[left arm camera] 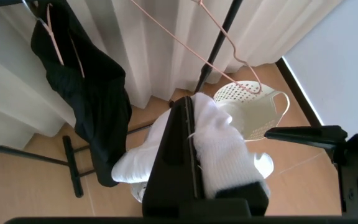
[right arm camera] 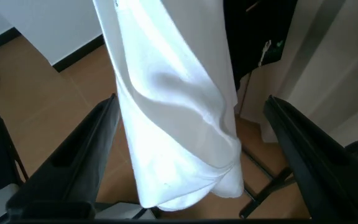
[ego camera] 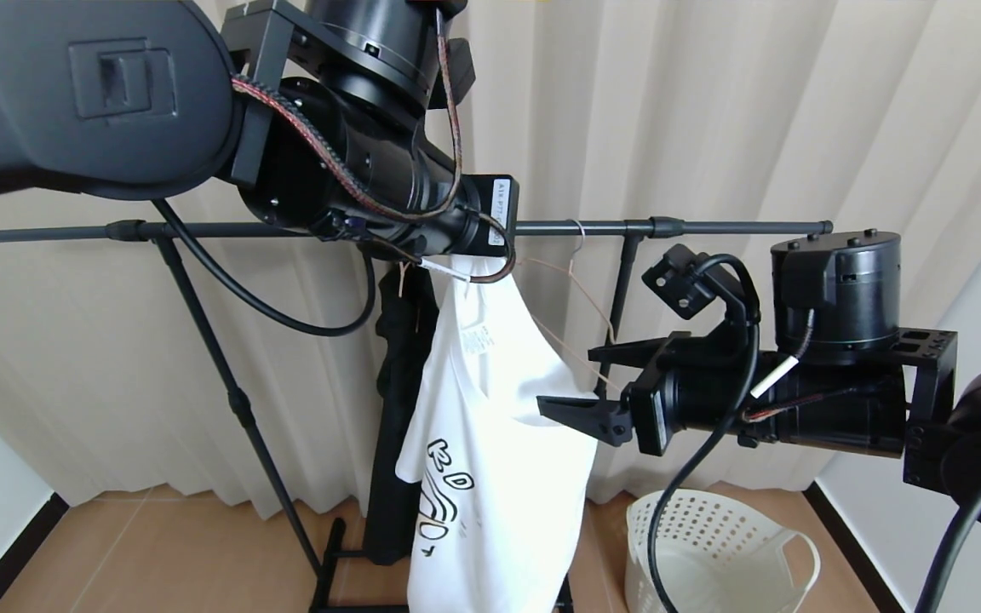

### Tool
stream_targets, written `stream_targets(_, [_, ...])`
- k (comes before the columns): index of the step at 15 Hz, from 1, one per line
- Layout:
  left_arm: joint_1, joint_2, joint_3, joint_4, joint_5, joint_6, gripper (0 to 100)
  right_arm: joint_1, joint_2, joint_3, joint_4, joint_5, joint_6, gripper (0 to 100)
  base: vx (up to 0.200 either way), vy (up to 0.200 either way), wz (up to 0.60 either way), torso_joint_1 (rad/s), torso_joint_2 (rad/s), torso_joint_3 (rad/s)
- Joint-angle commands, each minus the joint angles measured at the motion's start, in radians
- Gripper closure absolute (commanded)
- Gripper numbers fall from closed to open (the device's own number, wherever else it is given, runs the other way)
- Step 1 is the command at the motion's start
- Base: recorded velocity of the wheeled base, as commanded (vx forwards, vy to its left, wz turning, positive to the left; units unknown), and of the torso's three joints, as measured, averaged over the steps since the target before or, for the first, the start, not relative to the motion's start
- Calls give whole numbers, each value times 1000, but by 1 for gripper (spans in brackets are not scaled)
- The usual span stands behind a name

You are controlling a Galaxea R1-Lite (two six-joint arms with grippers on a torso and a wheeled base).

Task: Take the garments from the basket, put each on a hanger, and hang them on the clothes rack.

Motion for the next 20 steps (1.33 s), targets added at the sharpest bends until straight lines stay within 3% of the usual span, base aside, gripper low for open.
stream_targets(1, [-1,-2,0,1,-4,1,100,-4,19,0,0,3,0,0,0,0,0,0,0,0])
stream_targets(6, [-5,-2,0,-1,-50,38,100,-22,55,5,-52,64,0,0,0,0,0,0,0,0])
stream_targets(16, [-5,-2,0,-3,-58,38,100,-42,159,-2,-152,68,-2,0,0,0,0,0,0,0])
stream_targets(17, [-5,-2,2,-3,-58,40,100,-42,157,-3,-153,68,-2,100,0,0,0,0,0,0])
stream_targets(20, [-5,-3,0,-3,-58,37,100,-57,154,-2,-152,68,-2,100,0,0,0,0,0,0])
